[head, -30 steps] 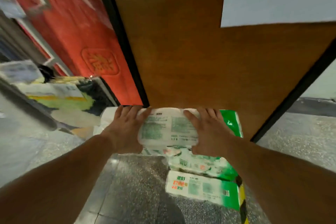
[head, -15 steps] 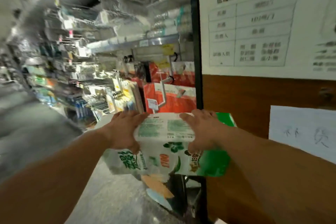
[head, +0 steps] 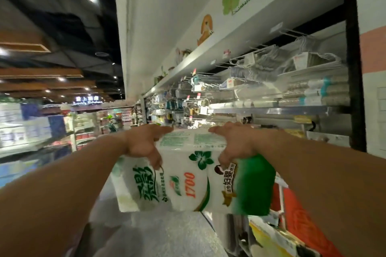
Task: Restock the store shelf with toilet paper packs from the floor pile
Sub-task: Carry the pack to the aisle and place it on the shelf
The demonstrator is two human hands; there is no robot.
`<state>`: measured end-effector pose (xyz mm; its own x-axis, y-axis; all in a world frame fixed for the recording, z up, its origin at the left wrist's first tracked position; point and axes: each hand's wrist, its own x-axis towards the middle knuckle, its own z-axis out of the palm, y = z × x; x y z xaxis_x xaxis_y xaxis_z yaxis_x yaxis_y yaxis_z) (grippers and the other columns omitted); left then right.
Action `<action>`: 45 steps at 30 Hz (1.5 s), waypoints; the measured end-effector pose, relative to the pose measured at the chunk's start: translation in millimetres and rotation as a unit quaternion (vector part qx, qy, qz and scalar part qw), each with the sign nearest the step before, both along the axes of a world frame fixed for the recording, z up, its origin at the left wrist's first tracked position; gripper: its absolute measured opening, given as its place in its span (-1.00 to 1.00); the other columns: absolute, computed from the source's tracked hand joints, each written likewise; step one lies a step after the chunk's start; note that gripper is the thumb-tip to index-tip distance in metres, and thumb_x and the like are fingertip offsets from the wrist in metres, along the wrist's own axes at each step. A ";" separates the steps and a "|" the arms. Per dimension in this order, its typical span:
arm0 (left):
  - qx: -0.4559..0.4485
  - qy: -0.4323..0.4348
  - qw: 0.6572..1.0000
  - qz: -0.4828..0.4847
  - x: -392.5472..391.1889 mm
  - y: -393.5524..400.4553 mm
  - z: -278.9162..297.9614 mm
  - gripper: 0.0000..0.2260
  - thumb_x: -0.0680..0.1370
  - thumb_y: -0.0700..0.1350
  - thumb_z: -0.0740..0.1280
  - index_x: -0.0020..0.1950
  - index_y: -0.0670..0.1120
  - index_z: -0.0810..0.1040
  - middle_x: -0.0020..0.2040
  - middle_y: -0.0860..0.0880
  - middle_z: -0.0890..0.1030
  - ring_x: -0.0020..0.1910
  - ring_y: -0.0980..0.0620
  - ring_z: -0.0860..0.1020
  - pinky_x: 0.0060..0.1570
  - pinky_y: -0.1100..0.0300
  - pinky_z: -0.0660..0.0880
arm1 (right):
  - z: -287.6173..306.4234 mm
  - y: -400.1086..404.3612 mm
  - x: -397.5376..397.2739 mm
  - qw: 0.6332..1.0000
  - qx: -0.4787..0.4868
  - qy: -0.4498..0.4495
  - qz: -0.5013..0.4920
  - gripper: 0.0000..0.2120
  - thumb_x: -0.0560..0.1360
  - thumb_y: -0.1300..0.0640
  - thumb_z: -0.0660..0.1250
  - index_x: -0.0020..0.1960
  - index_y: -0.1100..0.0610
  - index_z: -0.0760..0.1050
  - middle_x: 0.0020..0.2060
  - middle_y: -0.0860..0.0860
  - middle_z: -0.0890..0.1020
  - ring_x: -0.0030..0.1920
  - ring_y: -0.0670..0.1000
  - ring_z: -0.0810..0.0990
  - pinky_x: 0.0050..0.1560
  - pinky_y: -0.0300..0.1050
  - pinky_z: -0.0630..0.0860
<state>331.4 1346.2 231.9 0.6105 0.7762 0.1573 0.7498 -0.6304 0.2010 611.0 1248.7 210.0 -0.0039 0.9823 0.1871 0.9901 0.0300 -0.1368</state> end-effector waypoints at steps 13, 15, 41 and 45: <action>-0.046 -0.077 0.979 0.184 -224.8 9.0 34.4 0.09 0.27 -0.34 0.63 0.66 0.07 0.13 0.55 -0.06 0.35 0.31 -0.09 0.54 0.01 0.20 0.59 | 39.0 102.2 -214.2 0.976 -0.001 0.073 0.207 -0.03 0.24 0.03 0.61 0.53 -0.24 0.22 0.12 -0.05 0.56 0.04 0.03 0.60 0.17 0.11 0.58; -0.067 -0.088 0.975 0.195 -254.7 15.7 34.3 0.12 0.21 -0.33 0.65 0.65 0.04 0.17 0.56 -0.12 0.34 0.28 -0.14 0.58 -0.02 0.11 0.66 | 37.8 124.6 -243.0 0.970 0.004 0.069 0.233 0.02 0.21 0.01 0.61 0.54 -0.28 0.18 0.11 -0.05 0.54 0.04 0.04 0.58 0.19 0.15 0.56; 0.026 -0.044 0.848 0.527 -519.4 194.4 32.7 0.01 0.29 -0.25 0.62 0.62 0.17 0.20 0.50 -0.07 0.43 0.36 -0.08 0.47 0.31 0.03 0.42 | 48.6 476.2 -586.0 0.839 0.011 0.020 0.544 -0.23 0.38 0.08 0.56 0.50 -0.09 0.31 0.02 -0.10 0.46 -0.04 -0.10 0.42 -0.13 -0.16 0.35; 0.021 -0.043 0.839 0.542 -581.4 220.4 23.9 -0.01 0.31 -0.28 0.60 0.62 0.16 0.21 0.47 -0.07 0.45 0.18 0.02 0.46 0.18 0.13 0.44 | 38.3 517.1 -662.9 0.816 0.010 0.025 0.578 -0.27 0.35 0.10 0.57 0.45 -0.06 0.37 -0.02 -0.10 0.49 -0.06 -0.10 0.48 -0.13 -0.17 0.40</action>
